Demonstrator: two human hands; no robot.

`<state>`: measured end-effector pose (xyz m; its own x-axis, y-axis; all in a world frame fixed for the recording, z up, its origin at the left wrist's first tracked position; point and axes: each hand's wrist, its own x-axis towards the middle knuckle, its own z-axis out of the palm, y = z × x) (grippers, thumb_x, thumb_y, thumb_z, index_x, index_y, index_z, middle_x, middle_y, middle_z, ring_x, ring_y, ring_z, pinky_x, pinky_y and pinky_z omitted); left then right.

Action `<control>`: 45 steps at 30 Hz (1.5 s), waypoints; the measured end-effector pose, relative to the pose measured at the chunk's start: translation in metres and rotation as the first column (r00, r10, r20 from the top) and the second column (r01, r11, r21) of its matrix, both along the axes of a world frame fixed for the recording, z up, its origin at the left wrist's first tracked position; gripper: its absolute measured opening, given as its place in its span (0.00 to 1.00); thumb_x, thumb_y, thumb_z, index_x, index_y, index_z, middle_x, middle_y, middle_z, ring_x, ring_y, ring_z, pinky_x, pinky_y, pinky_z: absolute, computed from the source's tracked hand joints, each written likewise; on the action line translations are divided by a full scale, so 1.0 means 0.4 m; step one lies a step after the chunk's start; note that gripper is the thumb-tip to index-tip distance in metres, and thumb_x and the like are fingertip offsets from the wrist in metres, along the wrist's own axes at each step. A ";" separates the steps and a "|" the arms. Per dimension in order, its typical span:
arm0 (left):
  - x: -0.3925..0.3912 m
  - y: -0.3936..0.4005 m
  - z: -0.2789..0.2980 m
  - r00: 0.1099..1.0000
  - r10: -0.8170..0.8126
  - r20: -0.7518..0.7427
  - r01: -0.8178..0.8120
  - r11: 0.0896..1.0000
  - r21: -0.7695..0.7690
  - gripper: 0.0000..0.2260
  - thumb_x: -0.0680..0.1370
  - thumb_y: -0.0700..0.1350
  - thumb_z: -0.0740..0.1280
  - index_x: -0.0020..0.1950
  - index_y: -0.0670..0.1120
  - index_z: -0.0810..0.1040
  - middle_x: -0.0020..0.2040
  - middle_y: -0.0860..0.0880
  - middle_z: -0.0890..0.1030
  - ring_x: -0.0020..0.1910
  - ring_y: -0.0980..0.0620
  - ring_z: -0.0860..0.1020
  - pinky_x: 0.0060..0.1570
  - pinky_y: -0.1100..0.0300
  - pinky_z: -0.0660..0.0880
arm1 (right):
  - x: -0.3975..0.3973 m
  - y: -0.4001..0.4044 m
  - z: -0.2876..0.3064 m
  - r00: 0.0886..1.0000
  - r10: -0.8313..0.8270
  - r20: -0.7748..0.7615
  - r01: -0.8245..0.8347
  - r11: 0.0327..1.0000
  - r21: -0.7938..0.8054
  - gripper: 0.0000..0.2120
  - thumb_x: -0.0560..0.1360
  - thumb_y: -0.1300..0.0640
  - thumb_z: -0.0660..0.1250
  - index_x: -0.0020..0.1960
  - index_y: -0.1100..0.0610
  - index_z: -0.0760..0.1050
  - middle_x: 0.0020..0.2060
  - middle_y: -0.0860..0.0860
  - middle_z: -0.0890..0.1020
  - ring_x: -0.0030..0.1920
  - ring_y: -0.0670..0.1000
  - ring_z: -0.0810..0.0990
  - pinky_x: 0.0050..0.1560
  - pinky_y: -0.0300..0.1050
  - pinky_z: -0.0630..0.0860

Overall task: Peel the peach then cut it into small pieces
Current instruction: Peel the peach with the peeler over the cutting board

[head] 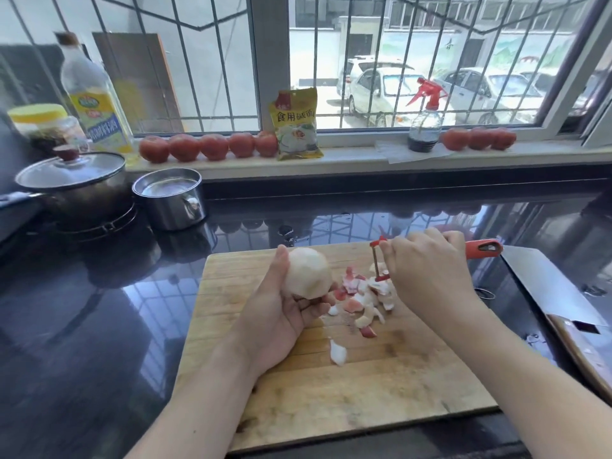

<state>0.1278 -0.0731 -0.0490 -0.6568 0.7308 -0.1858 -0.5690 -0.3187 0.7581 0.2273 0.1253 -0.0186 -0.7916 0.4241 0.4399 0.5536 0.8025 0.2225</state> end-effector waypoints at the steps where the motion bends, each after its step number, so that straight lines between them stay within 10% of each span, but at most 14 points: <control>1: -0.002 0.001 0.001 1.000 -0.009 0.026 0.009 1.000 0.004 0.34 0.78 0.65 0.63 0.66 0.36 0.76 0.53 0.30 0.82 0.41 0.44 0.84 0.39 0.57 0.84 | -0.002 0.002 0.002 1.000 -0.010 -0.019 0.010 1.000 -0.011 0.22 0.86 0.47 0.49 0.40 0.49 0.76 0.37 0.48 0.79 0.41 0.54 0.74 0.48 0.53 0.63; 13: -0.005 -0.010 0.005 0.992 -0.077 0.097 0.070 0.995 0.070 0.34 0.79 0.66 0.61 0.49 0.35 0.87 0.54 0.31 0.83 0.51 0.39 0.86 0.49 0.53 0.84 | -0.011 -0.044 0.006 0.931 0.157 -0.329 -0.213 0.967 -0.142 0.24 0.84 0.45 0.46 0.33 0.50 0.67 0.30 0.45 0.71 0.35 0.52 0.71 0.47 0.54 0.70; 21: -0.003 -0.012 0.000 0.989 -0.141 0.037 0.136 0.983 0.124 0.23 0.79 0.51 0.71 0.66 0.36 0.75 0.55 0.36 0.81 0.53 0.39 0.81 0.49 0.54 0.84 | -0.010 -0.068 0.027 0.866 0.264 -0.424 -0.336 0.936 -0.103 0.23 0.85 0.47 0.52 0.31 0.51 0.63 0.26 0.44 0.66 0.32 0.50 0.67 0.42 0.49 0.64; 34: -0.005 0.002 -0.026 0.986 -0.146 -0.083 0.152 0.986 0.069 0.25 0.81 0.52 0.66 0.71 0.36 0.75 0.66 0.33 0.79 0.61 0.39 0.79 0.65 0.46 0.74 | -0.003 -0.104 -0.006 0.876 0.298 -0.379 -0.328 0.944 -0.018 0.23 0.84 0.47 0.52 0.34 0.51 0.73 0.29 0.46 0.74 0.35 0.52 0.71 0.45 0.51 0.67; 45: 0.004 0.013 -0.029 0.970 -0.055 -0.236 0.068 0.996 0.050 0.24 0.82 0.49 0.60 0.68 0.31 0.74 0.58 0.35 0.80 0.55 0.40 0.76 0.53 0.47 0.73 | -0.013 -0.114 -0.021 0.915 0.287 -0.284 -0.310 0.950 -0.038 0.22 0.85 0.46 0.51 0.37 0.49 0.73 0.33 0.46 0.78 0.37 0.51 0.74 0.46 0.51 0.69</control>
<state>0.1295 -0.0678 -0.0605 -0.6305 0.7761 0.0115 -0.3974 -0.3355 0.8541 0.2220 0.0796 -0.0270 -0.7417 0.2297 0.6301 0.3157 0.9485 0.0258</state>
